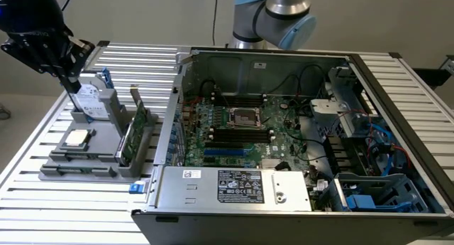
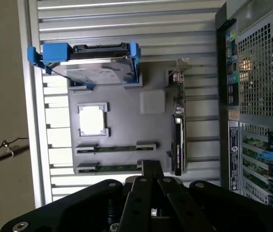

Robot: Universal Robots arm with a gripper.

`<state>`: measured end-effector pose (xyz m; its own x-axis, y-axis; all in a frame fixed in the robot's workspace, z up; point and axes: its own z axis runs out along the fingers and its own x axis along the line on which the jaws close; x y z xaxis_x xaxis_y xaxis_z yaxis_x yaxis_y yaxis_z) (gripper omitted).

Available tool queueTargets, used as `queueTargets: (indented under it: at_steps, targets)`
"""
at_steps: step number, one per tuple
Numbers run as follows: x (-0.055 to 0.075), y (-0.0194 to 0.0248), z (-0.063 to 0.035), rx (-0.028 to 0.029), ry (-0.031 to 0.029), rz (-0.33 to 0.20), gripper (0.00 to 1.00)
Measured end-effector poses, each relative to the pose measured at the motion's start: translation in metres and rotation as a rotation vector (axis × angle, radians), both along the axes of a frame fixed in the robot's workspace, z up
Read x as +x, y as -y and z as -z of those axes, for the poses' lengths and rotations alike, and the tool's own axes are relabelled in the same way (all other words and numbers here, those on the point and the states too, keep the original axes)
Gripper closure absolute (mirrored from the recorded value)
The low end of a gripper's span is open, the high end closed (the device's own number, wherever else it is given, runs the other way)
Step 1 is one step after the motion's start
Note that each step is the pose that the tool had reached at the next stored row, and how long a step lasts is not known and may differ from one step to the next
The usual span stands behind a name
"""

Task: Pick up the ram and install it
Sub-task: 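Reach for the ram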

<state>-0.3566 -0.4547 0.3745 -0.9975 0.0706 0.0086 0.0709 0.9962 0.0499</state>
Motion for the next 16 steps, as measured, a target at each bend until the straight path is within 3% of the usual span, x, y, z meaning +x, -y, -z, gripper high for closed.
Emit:
queueTargets:
  at_steps: [9,12,16]
  targets:
    - [-0.027,0.0151,0.0128,-0.0001,-0.0004,0.000,0.89]
    - [-0.028,0.0153,0.0158,-0.0022,-0.0042,0.000,0.89]
    - [-0.028,0.0154,0.0159,-0.0022,-0.0045,0.000,0.89]
